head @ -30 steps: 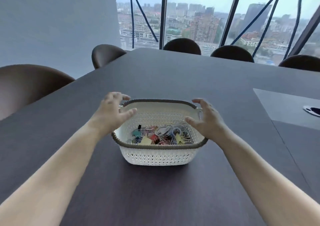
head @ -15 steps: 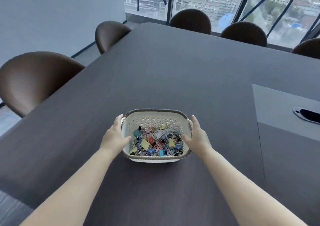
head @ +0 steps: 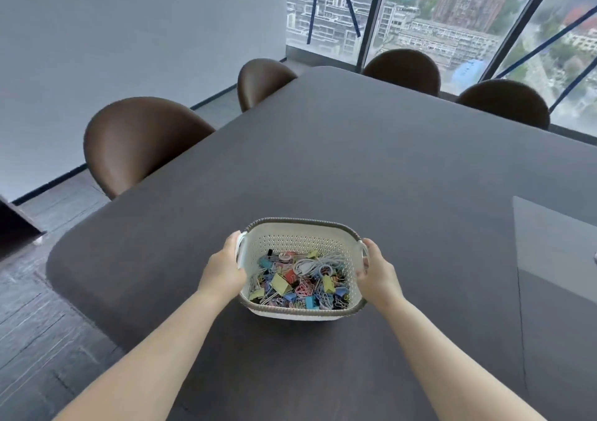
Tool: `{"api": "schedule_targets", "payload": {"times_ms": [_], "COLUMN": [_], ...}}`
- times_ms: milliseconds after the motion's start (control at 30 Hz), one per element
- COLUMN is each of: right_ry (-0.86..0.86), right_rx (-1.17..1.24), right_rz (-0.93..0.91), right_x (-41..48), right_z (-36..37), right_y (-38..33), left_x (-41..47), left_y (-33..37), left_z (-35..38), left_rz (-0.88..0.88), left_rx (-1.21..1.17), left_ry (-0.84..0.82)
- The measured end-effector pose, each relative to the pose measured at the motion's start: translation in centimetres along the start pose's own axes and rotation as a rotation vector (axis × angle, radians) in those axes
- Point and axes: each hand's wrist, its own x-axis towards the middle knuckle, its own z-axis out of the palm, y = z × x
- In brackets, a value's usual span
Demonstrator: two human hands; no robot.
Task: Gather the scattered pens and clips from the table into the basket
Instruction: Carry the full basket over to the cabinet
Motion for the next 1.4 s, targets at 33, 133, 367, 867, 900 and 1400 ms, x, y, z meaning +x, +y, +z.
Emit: {"api": "schedule_targets", "payload": {"times_ms": [33,133,367,867,900,1400], "right_ry": [-0.007,-0.023,-0.069,-0.324,-0.346,-0.620], "right_rx": [0.002,0.000,-0.016,0.029,0.004,-0.037], "right_rz": [-0.023,-0.090,-0.302,-0.664,-0.706,-1.001], "right_x": [0.0,0.4,1.4,-3.0,-3.4,-4.1], "right_z": [0.5,2.6,11.3,45.4,47.2,78.2], "right_y": [-1.1,-5.2,-18.5,-55.9,-58.1,-87.8], "left_x": [0.1,0.7,2.8,5.5,5.3,12.1], "left_y": [-0.6,-2.7,-11.9,-42.1,-43.8,-67.9], "left_z": [-1.0,-4.6,-16.1,-50.5,-52.1,-74.0], "left_rz": [-0.006,-0.015,-0.023,-0.230,-0.248,-0.544], "left_rx": [-0.006,-0.030,-0.068,-0.138,-0.142,-0.199], "left_ry": [0.019,0.076,0.271,0.639,0.663,0.973]}}
